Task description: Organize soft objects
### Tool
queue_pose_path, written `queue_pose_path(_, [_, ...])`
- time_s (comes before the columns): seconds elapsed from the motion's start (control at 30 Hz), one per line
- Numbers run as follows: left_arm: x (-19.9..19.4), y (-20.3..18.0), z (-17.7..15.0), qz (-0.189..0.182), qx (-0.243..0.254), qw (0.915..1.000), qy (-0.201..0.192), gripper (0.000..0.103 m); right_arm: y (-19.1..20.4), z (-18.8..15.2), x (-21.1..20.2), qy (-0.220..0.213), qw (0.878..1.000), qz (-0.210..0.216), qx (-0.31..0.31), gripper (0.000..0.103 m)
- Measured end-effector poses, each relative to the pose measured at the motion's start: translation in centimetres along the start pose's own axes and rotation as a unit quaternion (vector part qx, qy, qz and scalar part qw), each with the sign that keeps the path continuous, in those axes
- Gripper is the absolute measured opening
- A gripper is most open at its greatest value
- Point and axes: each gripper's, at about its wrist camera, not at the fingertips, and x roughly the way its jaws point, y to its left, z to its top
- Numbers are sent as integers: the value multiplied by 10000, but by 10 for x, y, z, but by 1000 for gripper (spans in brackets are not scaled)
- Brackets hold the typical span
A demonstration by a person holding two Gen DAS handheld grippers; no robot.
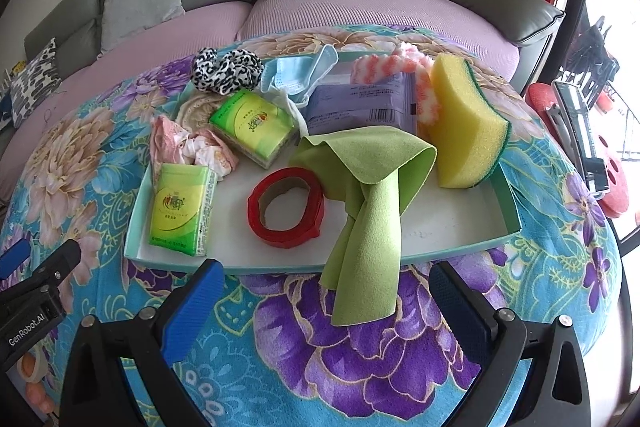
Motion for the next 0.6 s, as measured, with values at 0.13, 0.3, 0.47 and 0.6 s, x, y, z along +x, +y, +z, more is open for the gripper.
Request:
queue_pose_path(0.13, [4,1,0,-54,-12,10000,35,97,3,0,-1,-28,10000,1,-35,103])
queue_pose_path(0.3, [8,3,-1,-45,-17,10000,78,97,2,1,-1,-102,9999,-23,-8,103])
queue_pose_path(0.47, [9,4,0,-70,-29,9999,65,97,3,2,2,-80,10000,-55,-10,103])
queue_pose_path(0.6, [8,5,0,-73,-41,10000,18,97,4,2,1,-122,9999,-93,-37,103])
